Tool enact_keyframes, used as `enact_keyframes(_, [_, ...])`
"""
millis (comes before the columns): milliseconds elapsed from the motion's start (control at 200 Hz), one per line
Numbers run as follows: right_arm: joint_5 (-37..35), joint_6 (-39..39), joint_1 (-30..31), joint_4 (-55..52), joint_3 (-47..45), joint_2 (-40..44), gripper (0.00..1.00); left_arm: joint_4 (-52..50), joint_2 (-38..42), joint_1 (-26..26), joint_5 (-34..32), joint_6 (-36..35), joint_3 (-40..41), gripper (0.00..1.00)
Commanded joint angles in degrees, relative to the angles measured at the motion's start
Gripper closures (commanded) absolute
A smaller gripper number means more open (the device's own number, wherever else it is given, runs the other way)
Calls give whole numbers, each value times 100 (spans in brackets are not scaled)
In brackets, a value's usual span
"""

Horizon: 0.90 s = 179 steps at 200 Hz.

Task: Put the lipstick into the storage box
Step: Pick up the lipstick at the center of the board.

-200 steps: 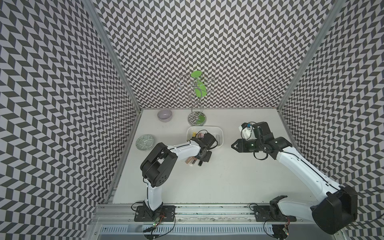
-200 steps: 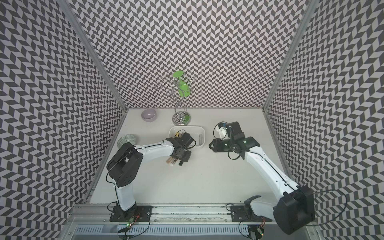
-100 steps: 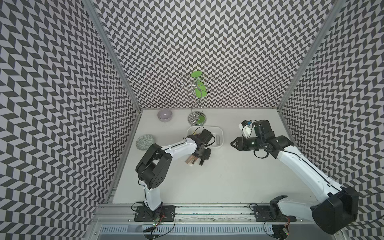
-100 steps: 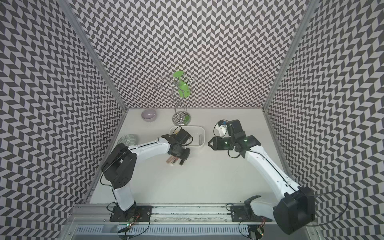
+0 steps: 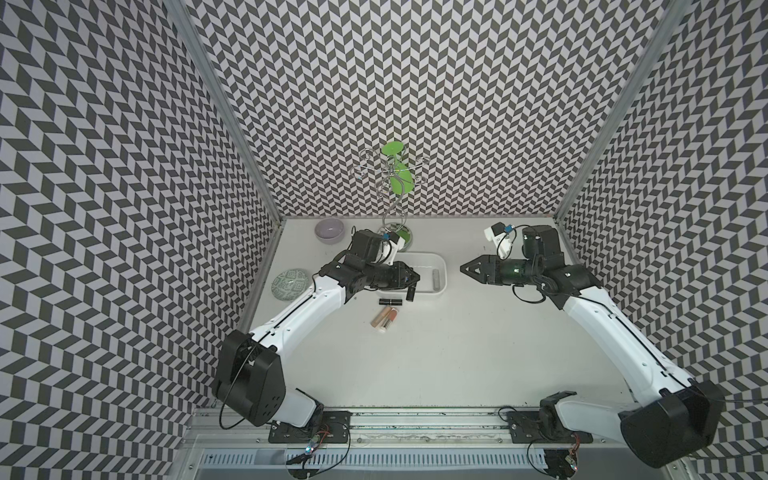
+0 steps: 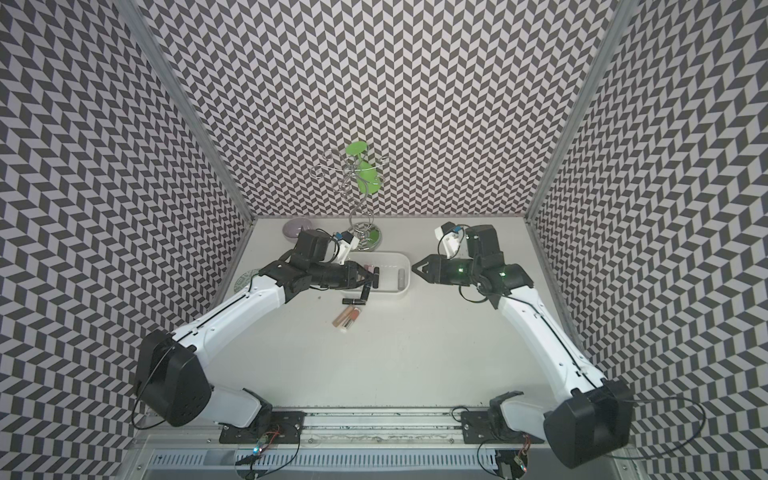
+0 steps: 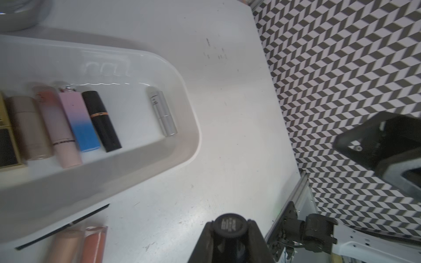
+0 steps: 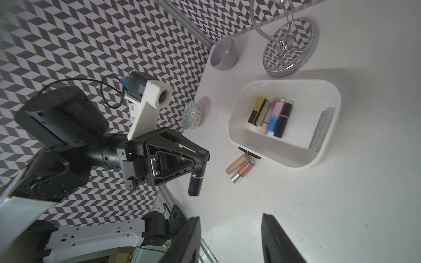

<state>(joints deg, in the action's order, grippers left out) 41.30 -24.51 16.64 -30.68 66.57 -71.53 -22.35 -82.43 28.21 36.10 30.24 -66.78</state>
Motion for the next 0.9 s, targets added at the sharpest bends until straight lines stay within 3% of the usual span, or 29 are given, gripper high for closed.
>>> enact_keyframes(0, [999,-539,-30,1137,-218,251,48,956,392,-65,820,466,100,76])
enact_keyframes(295, [2322,-1980,69,3226,-883,578,42,2424,771,-307,1653,1424,297,74])
enact_keyframes(651, [2218,-2070,847,3473,-755,422,41,3931,909,-304,2093,2588,578,73])
enact_keyframes(891, [2109,-2094,1174,3642,-532,105,41,4238,910,-268,2138,2829,604,73])
